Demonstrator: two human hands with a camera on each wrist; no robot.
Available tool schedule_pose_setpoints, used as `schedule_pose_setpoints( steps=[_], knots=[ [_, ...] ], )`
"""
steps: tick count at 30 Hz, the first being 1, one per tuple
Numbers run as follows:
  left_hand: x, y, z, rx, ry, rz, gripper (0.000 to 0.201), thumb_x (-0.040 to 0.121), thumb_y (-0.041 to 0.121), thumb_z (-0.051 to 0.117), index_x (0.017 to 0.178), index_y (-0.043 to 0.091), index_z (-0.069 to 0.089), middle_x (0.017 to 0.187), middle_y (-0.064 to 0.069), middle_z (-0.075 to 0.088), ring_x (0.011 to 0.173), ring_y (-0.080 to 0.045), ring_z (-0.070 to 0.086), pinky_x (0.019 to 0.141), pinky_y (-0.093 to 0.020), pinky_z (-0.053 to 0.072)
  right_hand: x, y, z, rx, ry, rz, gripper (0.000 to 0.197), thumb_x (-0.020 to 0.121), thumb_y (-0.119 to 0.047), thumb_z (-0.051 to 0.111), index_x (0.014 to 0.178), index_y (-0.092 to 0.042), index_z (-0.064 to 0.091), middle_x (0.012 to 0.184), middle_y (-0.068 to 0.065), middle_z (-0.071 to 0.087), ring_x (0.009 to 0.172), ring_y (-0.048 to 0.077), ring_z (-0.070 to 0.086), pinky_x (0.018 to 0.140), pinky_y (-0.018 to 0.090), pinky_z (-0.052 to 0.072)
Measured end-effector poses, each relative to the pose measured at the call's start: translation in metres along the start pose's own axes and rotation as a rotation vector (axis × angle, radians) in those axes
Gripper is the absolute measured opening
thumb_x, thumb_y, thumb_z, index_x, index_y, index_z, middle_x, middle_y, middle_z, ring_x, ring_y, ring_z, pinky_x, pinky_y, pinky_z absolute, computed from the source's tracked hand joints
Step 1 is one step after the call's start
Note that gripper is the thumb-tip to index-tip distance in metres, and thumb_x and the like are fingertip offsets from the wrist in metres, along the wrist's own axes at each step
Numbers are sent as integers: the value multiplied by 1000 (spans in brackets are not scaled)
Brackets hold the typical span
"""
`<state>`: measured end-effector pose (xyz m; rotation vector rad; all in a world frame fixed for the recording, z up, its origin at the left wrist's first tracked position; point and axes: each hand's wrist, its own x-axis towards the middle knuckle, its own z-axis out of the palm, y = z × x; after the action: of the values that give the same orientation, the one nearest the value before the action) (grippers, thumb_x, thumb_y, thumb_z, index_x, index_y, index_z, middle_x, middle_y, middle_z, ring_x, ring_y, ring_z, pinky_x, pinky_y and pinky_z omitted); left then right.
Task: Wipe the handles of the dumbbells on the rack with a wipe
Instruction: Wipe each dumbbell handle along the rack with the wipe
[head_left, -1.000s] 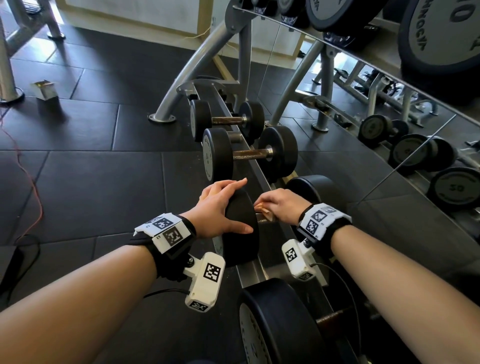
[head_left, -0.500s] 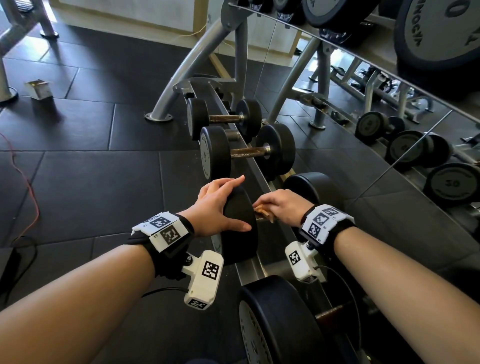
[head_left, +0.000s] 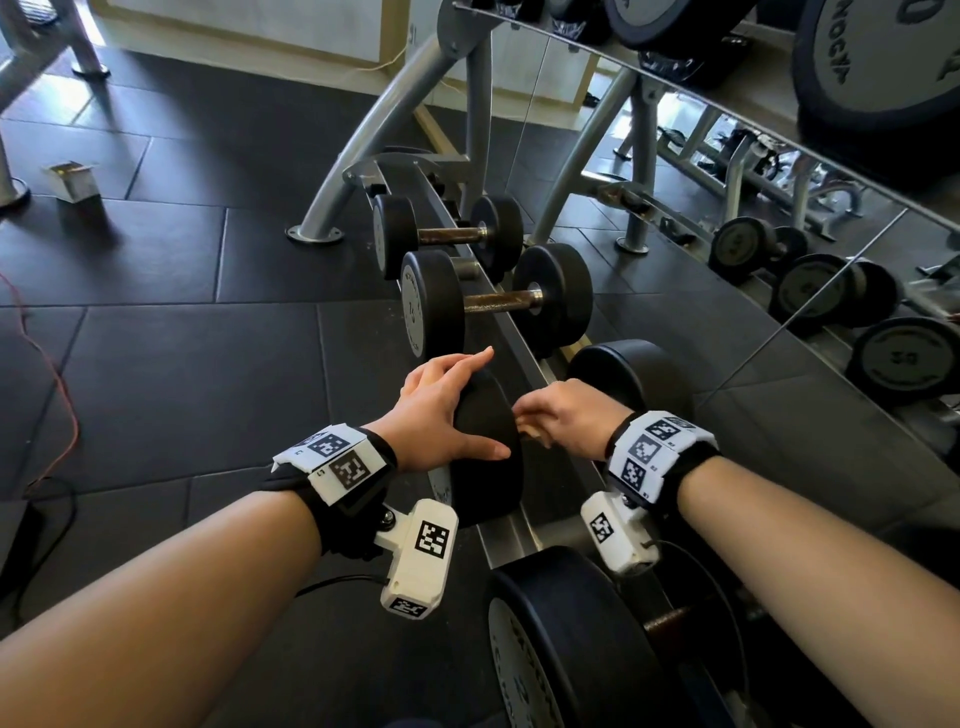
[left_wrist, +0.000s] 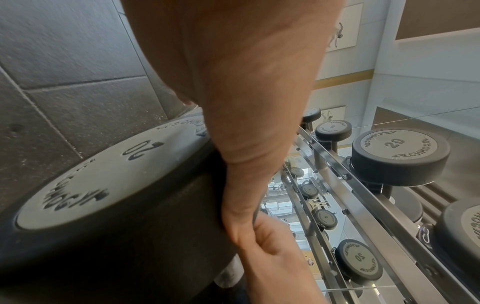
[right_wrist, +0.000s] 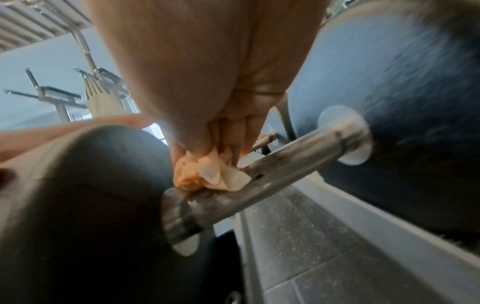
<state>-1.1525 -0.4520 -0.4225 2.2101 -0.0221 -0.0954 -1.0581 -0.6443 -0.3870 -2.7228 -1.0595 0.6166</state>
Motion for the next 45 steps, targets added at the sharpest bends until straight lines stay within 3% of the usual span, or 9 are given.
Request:
schedule_pose_setpoints(
  steps=[2, 8, 13, 17, 19, 24, 31, 38, 45],
  knots=[
    [0, 0, 0, -7, -1, 2, 112, 69, 47, 84, 153, 46, 10, 154, 13, 15, 145, -19, 2, 120, -51, 14, -12, 17, -6, -64, 42, 35, 26, 101, -25, 54, 122, -28, 69, 111, -3, 73, 102, 14, 67, 95, 25, 46],
    [1, -2, 3, -30, 27, 3, 110, 68, 45, 85, 152, 47, 13, 151, 16, 17, 143, -16, 3, 120, -49, 15, -14, 23, -5, -216, 110, 197, 28, 98, -16, 56, 120, -27, 69, 111, 3, 71, 105, 24, 65, 96, 36, 49],
    [2, -5, 6, -41, 43, 13, 110, 68, 46, 85, 151, 48, 14, 149, 15, 19, 142, -15, 4, 118, -46, 15, -7, 0, 8, -105, 49, 0, 32, 100, -17, 54, 127, -25, 66, 109, 0, 72, 102, 17, 65, 86, 21, 41],
    [4, -7, 6, -35, 35, 16, 111, 67, 47, 85, 151, 48, 13, 151, 14, 18, 142, -14, 3, 118, -45, 13, -20, 17, 7, -173, 11, -15, 27, 104, -28, 47, 122, -40, 63, 99, -9, 68, 91, 15, 65, 89, 29, 48],
    [4, -8, 6, -40, 37, 21, 111, 67, 46, 86, 151, 49, 13, 150, 14, 18, 142, -13, 3, 118, -45, 14, -28, 29, 6, -219, 62, 31, 23, 105, -33, 43, 119, -38, 62, 92, -2, 66, 84, 18, 64, 85, 37, 49],
    [4, -8, 7, -35, 45, 24, 110, 67, 47, 85, 151, 48, 13, 150, 14, 19, 143, -13, 3, 118, -44, 13, -36, 37, 8, -323, 171, 145, 23, 101, -23, 49, 119, -30, 61, 85, -3, 58, 76, 17, 56, 74, 33, 46],
    [7, -11, 9, -27, 59, 25, 110, 66, 49, 85, 150, 48, 15, 149, 12, 20, 142, -14, 4, 118, -45, 14, -42, 10, 15, 31, 127, 56, 25, 104, -23, 46, 113, -12, 66, 100, 13, 69, 94, 25, 65, 92, 35, 45],
    [6, -10, 9, -14, 71, 19, 110, 65, 50, 85, 150, 48, 15, 147, 11, 24, 141, -15, 6, 117, -44, 15, -40, 15, 12, -289, 205, 300, 12, 97, -14, 51, 98, -22, 60, 76, -2, 56, 76, 23, 58, 68, 34, 44],
    [3, -6, 7, 10, 59, -1, 108, 67, 50, 84, 150, 48, 16, 146, 9, 25, 141, -16, 6, 116, -47, 18, -43, 6, 12, -26, 114, 149, 30, 102, -17, 50, 125, -28, 65, 109, 3, 65, 98, 20, 65, 94, 32, 50]
  ],
)
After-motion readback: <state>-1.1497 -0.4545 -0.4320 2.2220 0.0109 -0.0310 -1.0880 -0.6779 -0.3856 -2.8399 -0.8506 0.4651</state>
